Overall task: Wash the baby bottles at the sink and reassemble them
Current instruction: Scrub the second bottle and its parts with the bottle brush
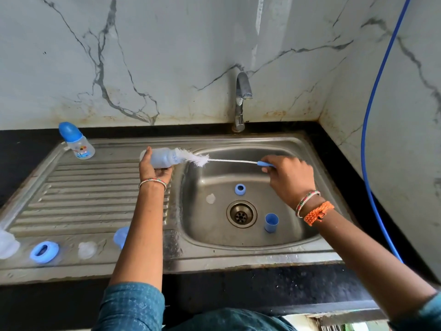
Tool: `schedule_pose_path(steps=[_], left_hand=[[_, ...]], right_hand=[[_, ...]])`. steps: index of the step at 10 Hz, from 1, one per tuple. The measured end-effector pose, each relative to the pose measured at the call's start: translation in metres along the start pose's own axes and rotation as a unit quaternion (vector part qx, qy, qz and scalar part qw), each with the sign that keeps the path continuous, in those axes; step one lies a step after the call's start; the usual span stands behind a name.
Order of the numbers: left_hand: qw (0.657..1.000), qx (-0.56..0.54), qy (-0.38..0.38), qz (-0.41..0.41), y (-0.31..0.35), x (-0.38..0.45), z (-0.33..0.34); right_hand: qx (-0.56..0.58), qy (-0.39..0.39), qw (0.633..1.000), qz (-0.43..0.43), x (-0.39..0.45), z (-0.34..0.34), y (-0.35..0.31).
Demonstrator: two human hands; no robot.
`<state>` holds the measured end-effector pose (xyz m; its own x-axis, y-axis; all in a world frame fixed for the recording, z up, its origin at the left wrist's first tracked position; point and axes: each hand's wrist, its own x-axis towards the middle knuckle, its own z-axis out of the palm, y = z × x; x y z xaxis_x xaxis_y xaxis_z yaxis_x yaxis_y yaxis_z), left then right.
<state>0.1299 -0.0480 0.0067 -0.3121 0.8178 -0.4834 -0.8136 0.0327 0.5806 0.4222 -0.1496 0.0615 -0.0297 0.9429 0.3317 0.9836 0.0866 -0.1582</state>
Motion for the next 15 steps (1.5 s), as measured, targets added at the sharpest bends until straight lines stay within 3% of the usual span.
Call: schedule_pose_path(steps=[1,2,3,4,5,6,7,8,9,10,11,12,13,14,15], left_hand=[[0.998,-0.042,-0.038,0.01,-0.003,-0.003,-0.003],[0.996,-0.043,-0.082,0.017,0.0,-0.003,-0.006],[0.994,-0.048,-0.094,0.019,0.002,-0.002,-0.007],[0.995,-0.059,-0.078,0.002,0.002,-0.001,-0.005],[0.994,-0.077,-0.075,0.0,-0.002,-0.003,0.001],[0.993,-0.072,-0.098,0.004,-0.002,-0.004,-0.002],[0.992,-0.049,-0.117,0.004,-0.001,-0.003,-0.006],[0.993,-0.035,-0.11,-0.005,0.0,-0.004,-0.008],[0.997,0.007,-0.074,-0.014,0.004,-0.005,-0.002],[1.0,-0.012,-0.016,-0.018,0.007,-0.004,0.002],[0.998,-0.003,-0.055,-0.023,0.004,-0.005,0.001],[0.994,-0.01,-0.103,-0.04,0.0,-0.006,0.001],[0.995,-0.021,-0.089,-0.037,-0.002,-0.005,0.003],[0.997,-0.038,-0.057,-0.038,-0.004,-0.006,0.01],[0.997,-0.046,-0.056,-0.031,-0.007,-0.007,0.014]], right_hand=[[0.068,-0.085,0.992,0.059,0.004,-0.001,0.001],[0.355,-0.395,0.824,0.198,0.009,-0.009,0.003],[0.326,-0.344,0.866,0.155,0.007,-0.008,0.005],[0.026,0.011,1.0,-0.009,-0.001,-0.001,0.005],[-0.009,0.189,0.977,-0.097,-0.001,0.001,0.002],[0.253,-0.236,0.934,0.085,0.012,-0.01,0.005],[0.418,-0.445,0.767,0.197,0.016,-0.01,0.013],[0.189,-0.242,0.951,0.023,0.01,-0.008,0.008],[-0.075,0.067,0.984,-0.15,0.001,-0.007,0.005],[-0.058,0.111,0.97,-0.207,-0.005,-0.002,0.003],[0.229,-0.238,0.944,0.026,0.002,-0.015,-0.003],[0.482,-0.427,0.739,0.199,0.01,-0.012,0.007],[0.192,-0.215,0.957,0.029,0.002,-0.013,0.006],[-0.079,0.119,0.976,-0.166,-0.007,-0.013,0.003],[0.031,0.022,0.993,-0.116,-0.002,-0.016,0.0]])
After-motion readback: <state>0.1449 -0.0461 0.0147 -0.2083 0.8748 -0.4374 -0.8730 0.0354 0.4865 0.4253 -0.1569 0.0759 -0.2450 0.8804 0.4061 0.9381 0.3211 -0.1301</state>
